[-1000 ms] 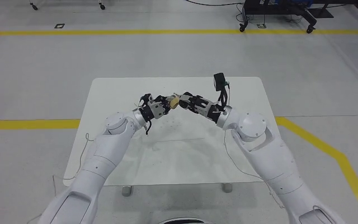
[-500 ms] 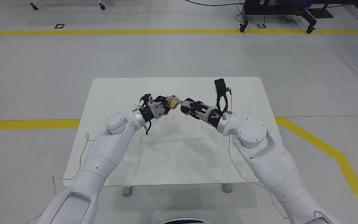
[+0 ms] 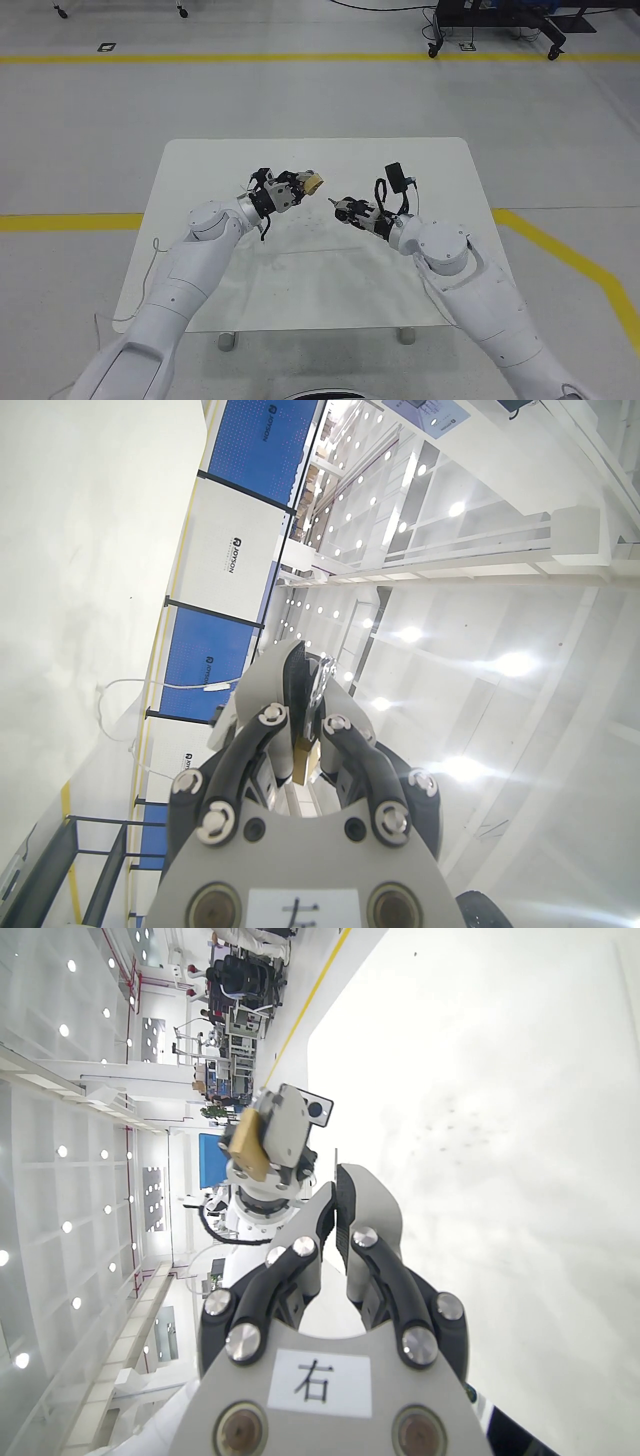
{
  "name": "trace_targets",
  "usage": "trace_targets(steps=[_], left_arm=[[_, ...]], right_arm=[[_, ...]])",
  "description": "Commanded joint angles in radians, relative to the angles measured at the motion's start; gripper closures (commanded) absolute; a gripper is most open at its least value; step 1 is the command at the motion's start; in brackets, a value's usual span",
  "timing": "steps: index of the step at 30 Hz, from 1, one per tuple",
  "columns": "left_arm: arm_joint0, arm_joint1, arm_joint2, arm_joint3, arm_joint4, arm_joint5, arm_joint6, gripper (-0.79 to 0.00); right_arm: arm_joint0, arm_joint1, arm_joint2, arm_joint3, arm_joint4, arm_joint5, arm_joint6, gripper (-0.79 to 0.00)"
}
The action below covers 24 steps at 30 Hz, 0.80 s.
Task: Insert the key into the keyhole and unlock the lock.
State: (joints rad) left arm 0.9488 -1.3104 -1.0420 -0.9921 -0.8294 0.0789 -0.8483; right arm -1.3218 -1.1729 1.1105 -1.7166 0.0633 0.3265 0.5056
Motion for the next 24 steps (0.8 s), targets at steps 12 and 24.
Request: trace_targets(steps=[12,24], left_arm=[[0.036,0.005,-0.024,-0.064,0.010,0.019,0.050,0.000],[0.040,0.013,-0.025,-0.073,0.089,0.058,0.099,0.000]], right_arm=[[-0.073,-0.012,-0.044,-0.012,0.033,-0.145,-0.084,0.000],[-0.082,-0.013,-0.037,-0.019,0.044,-0.179,-0.096,0.000]])
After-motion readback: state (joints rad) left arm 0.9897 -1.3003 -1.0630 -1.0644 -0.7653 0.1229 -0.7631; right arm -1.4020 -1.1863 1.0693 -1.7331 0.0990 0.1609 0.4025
